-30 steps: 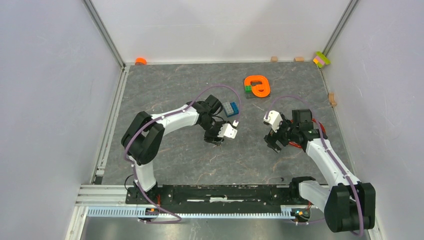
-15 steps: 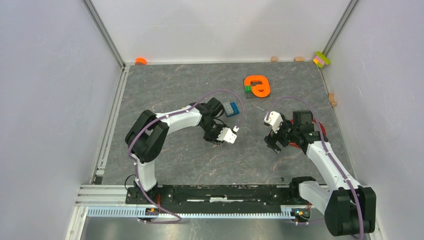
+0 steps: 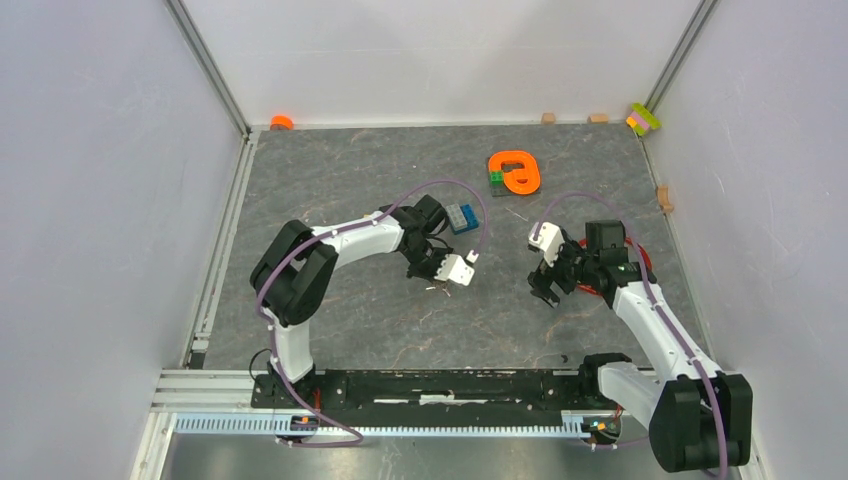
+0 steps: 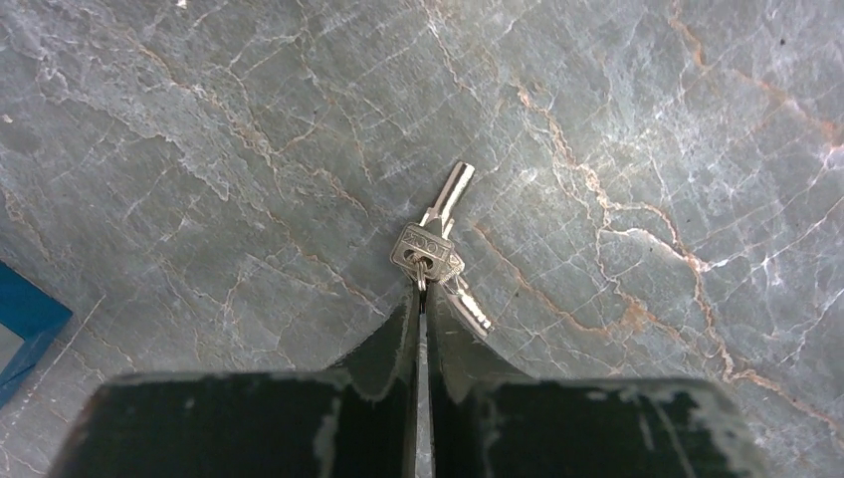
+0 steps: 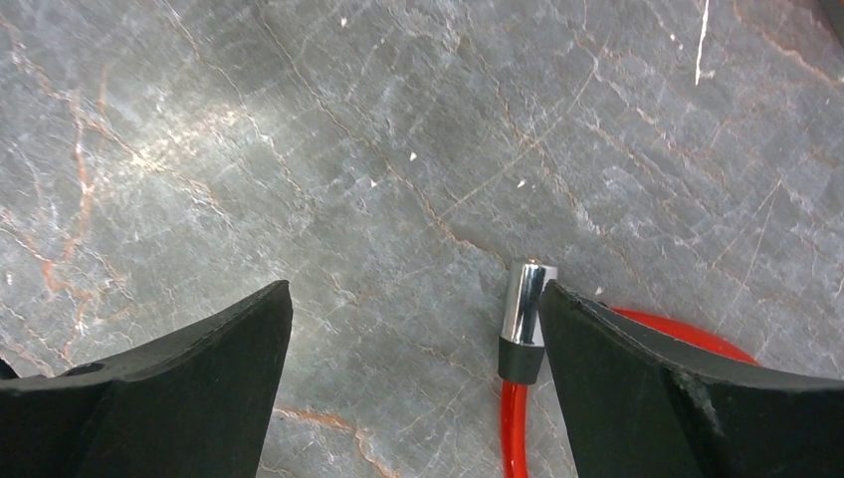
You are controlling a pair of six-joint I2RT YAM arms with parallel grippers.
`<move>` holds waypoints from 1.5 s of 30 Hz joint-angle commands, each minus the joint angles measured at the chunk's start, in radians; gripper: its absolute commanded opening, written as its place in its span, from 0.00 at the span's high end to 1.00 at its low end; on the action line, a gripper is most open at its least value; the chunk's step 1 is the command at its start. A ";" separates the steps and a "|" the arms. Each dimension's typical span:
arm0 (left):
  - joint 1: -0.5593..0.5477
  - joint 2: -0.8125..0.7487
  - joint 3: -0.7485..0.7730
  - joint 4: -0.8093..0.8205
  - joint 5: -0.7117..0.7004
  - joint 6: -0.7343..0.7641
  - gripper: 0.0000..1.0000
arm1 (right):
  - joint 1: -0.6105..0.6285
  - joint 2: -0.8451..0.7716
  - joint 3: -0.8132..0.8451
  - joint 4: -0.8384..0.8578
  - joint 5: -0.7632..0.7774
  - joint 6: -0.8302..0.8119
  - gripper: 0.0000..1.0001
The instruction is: Unlock with the key
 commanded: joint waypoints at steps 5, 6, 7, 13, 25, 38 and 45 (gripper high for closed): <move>0.003 -0.107 -0.007 0.086 0.100 -0.262 0.98 | 0.088 0.051 0.106 0.062 -0.098 0.021 0.02; 0.005 -0.124 -0.009 0.102 0.113 -0.324 0.98 | 0.109 0.059 0.106 0.092 -0.115 0.025 0.02; 0.009 -0.139 -0.009 0.117 0.135 -0.372 0.98 | 0.128 0.067 0.098 0.137 -0.131 0.038 0.02; 0.050 -0.231 -0.038 0.223 0.307 -0.688 0.98 | 0.269 0.099 0.047 0.389 -0.197 0.152 0.02; 0.086 -0.282 -0.055 0.257 0.448 -0.844 0.98 | 0.505 0.067 0.068 0.437 0.059 0.004 0.12; 0.086 -0.289 -0.047 0.259 0.462 -0.866 0.98 | 0.612 0.052 0.058 0.447 0.183 -0.050 0.49; 0.086 -0.294 -0.049 0.259 0.463 -0.870 0.98 | 0.645 0.063 0.045 0.441 0.203 -0.062 0.53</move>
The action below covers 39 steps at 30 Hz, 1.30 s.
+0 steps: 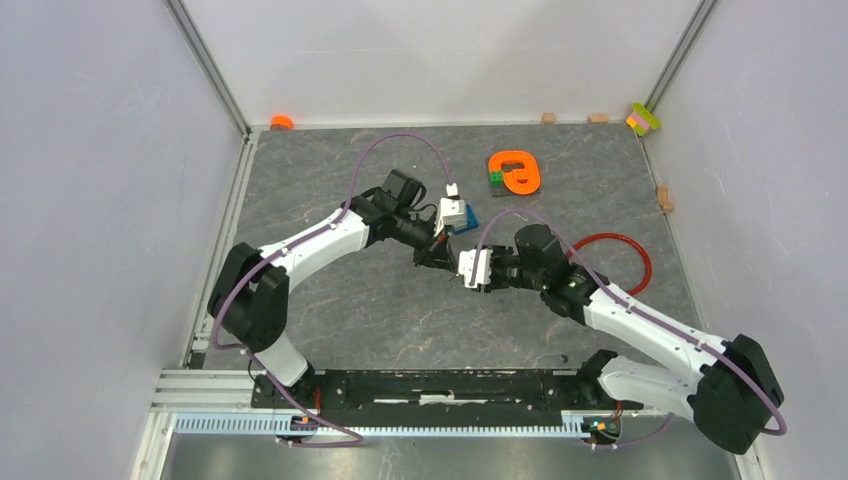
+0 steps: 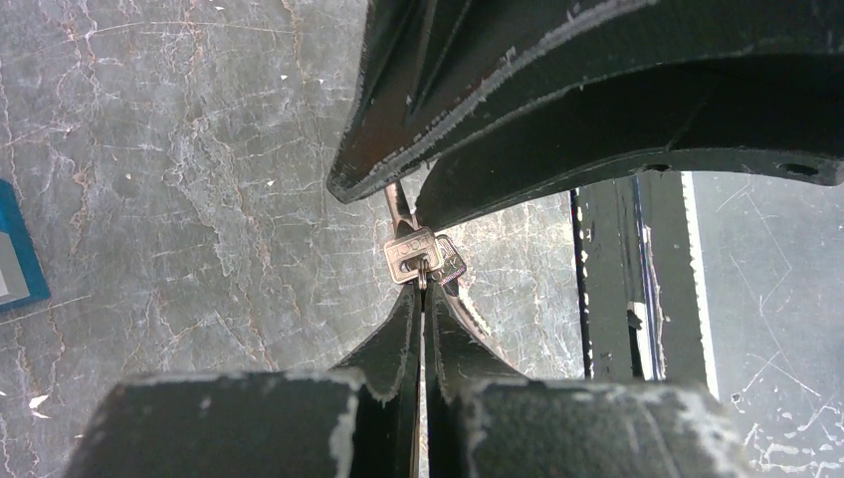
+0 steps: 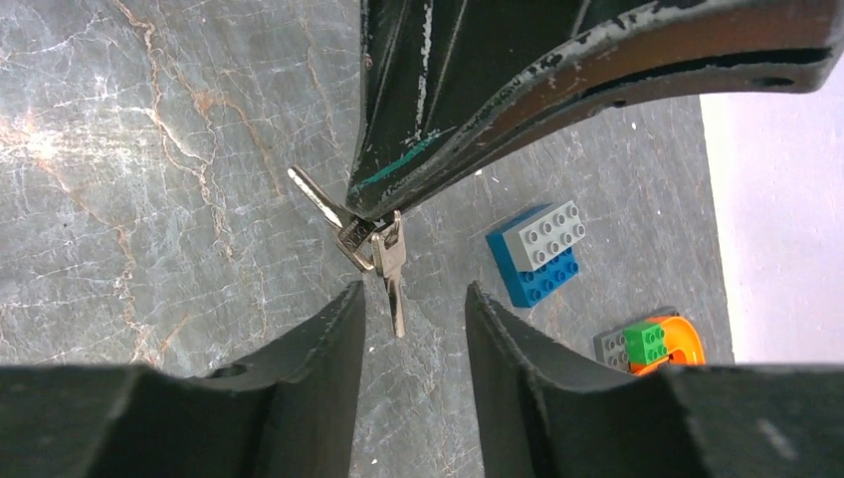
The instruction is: Unlock with the key
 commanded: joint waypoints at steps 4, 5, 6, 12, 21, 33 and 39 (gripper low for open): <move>0.002 -0.046 0.004 0.030 0.049 -0.033 0.98 | 0.034 0.024 -0.005 0.015 0.047 -0.033 0.61; 0.002 -0.048 0.003 0.030 0.051 -0.033 0.98 | 0.037 0.029 -0.007 0.018 0.049 -0.033 0.63; 0.002 -0.047 0.002 0.029 0.052 -0.033 0.98 | 0.039 0.032 -0.007 0.019 0.052 -0.034 0.65; 0.002 -0.048 -0.004 0.030 0.055 -0.030 0.98 | 0.052 0.039 -0.008 0.023 0.091 -0.039 0.71; 0.002 -0.042 -0.011 0.023 0.063 -0.023 0.98 | 0.054 0.015 -0.014 0.040 0.128 -0.040 0.87; 0.002 -0.028 -0.007 0.023 0.053 -0.021 0.89 | 0.054 -0.028 0.008 -0.007 0.080 -0.059 1.00; 0.002 -0.026 0.022 -0.029 0.000 0.051 0.59 | 0.054 -0.035 0.023 -0.059 0.108 -0.101 1.00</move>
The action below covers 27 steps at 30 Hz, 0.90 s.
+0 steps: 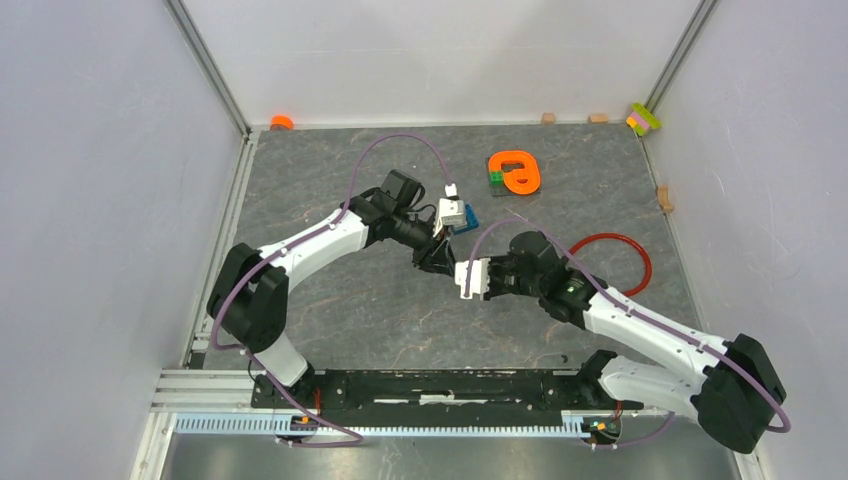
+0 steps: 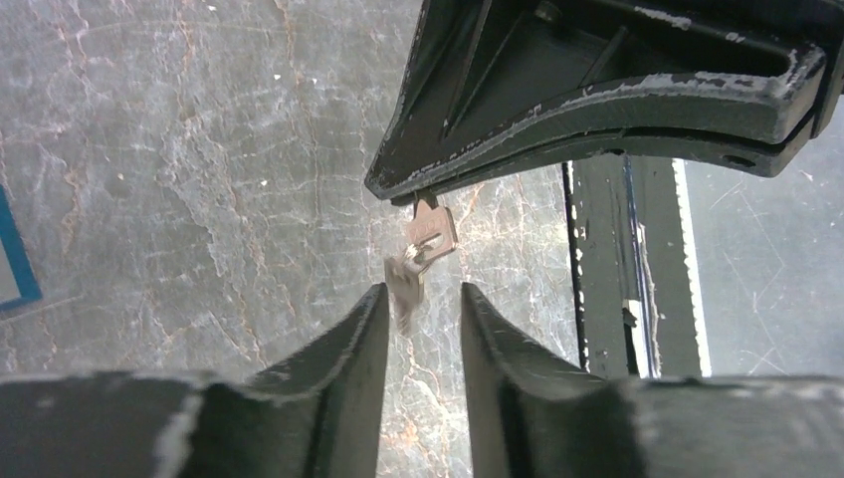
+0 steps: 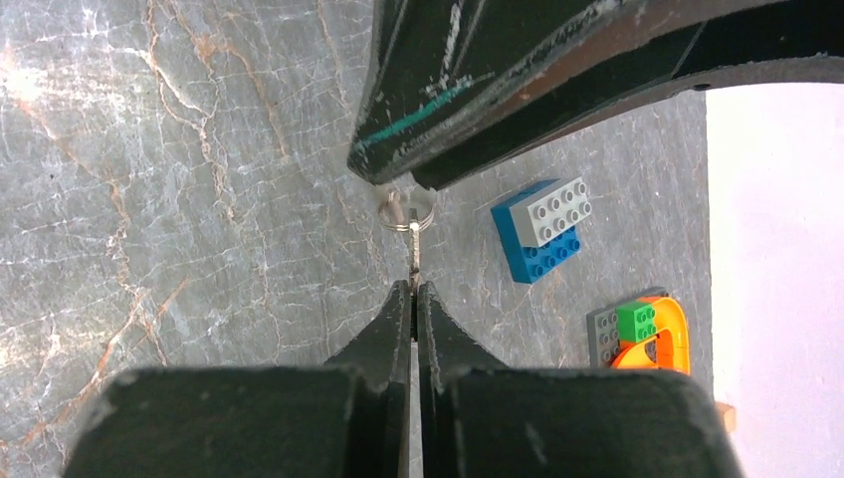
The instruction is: Unlock with the key
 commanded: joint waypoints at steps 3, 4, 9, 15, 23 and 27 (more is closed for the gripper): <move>-0.001 -0.033 0.044 -0.052 -0.080 0.094 0.49 | 0.002 -0.039 0.049 -0.043 0.045 -0.075 1.00; 0.002 -0.039 0.047 -0.052 -0.102 0.105 0.45 | 0.002 -0.042 0.052 -0.051 0.059 -0.083 1.00; 0.017 -0.093 0.042 -0.004 -0.193 0.125 0.26 | 0.002 -0.049 0.071 -0.084 0.064 -0.077 1.00; 0.027 -0.201 -0.066 0.149 -0.205 0.153 0.14 | 0.000 -0.049 0.106 -0.101 0.007 -0.004 1.00; 0.024 -0.261 -0.204 0.372 -0.079 0.096 0.12 | -0.015 -0.021 0.164 -0.136 -0.071 0.061 1.00; 0.020 -0.263 -0.245 0.479 -0.050 0.022 0.17 | -0.044 -0.002 0.175 -0.138 -0.129 0.092 1.00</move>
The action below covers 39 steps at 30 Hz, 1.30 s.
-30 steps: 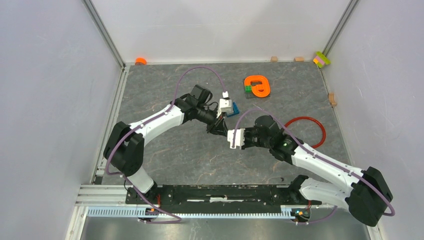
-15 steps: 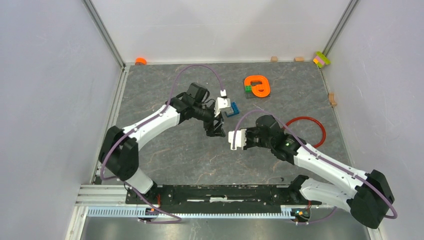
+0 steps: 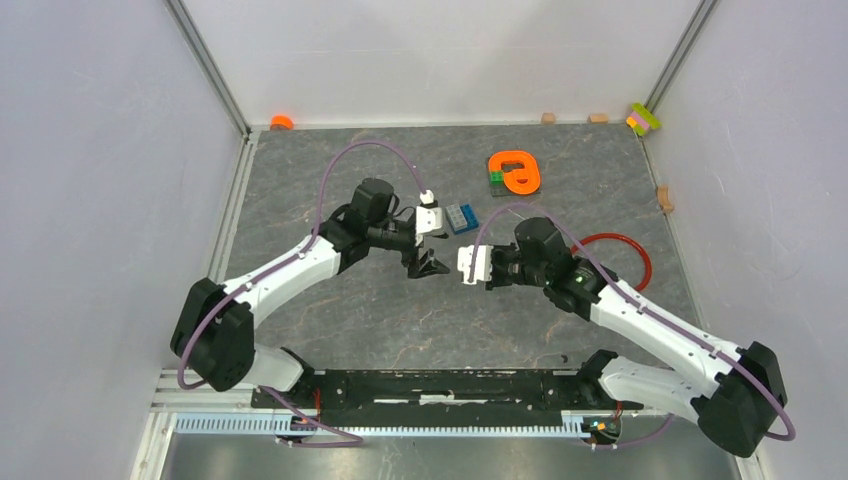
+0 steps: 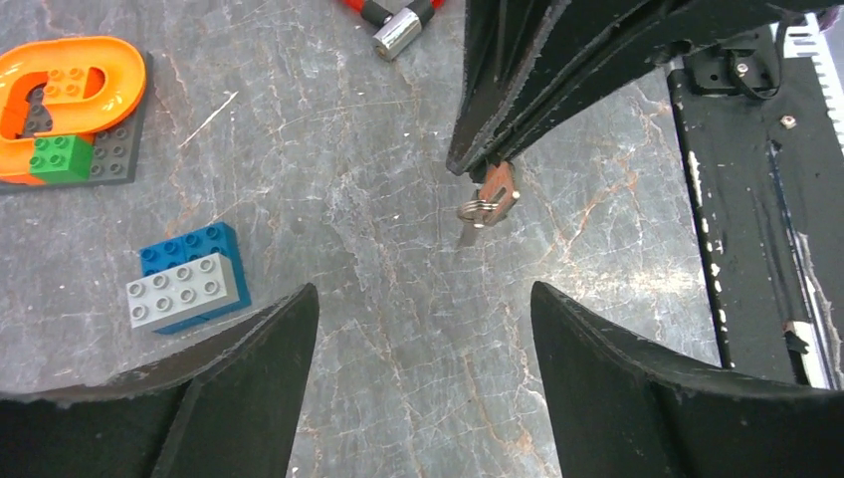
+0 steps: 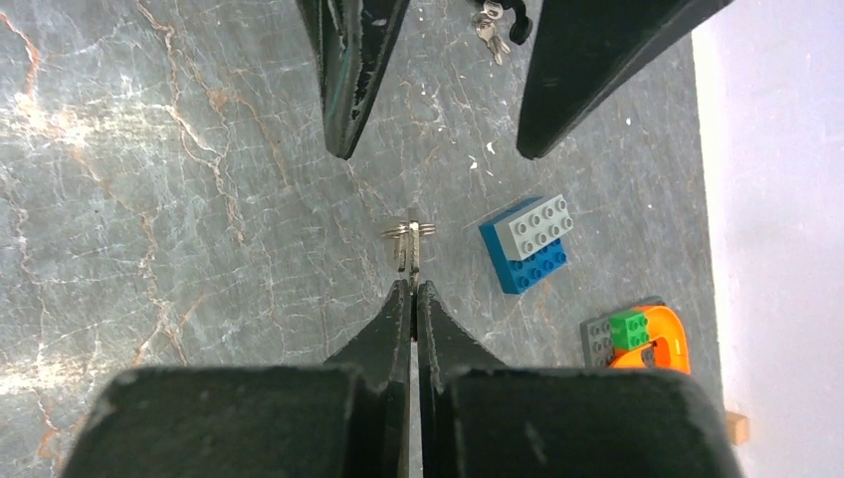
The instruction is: Unlock with the key
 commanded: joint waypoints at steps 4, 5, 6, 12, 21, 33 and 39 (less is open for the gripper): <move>-0.026 -0.019 -0.033 0.231 0.069 -0.133 0.24 | -0.060 0.042 0.054 0.005 -0.150 0.084 1.00; -0.028 -0.019 -0.036 0.250 0.073 -0.152 0.26 | -0.066 0.048 0.056 0.002 -0.168 0.089 1.00; -0.032 -0.017 -0.036 0.263 0.077 -0.169 0.28 | -0.076 0.056 0.058 0.002 -0.191 0.098 1.00; -0.054 0.022 0.000 0.243 0.096 -0.187 0.47 | -0.116 0.098 0.070 -0.015 -0.300 0.126 1.00; -0.089 0.056 0.029 0.157 0.119 -0.135 0.53 | -0.155 0.121 0.081 -0.024 -0.360 0.149 1.00; -0.103 0.089 0.067 0.062 0.108 -0.097 0.69 | -0.168 0.126 0.084 -0.027 -0.353 0.152 1.00; -0.106 0.099 0.071 0.024 0.103 -0.075 0.69 | -0.170 0.128 0.087 -0.025 -0.349 0.156 1.00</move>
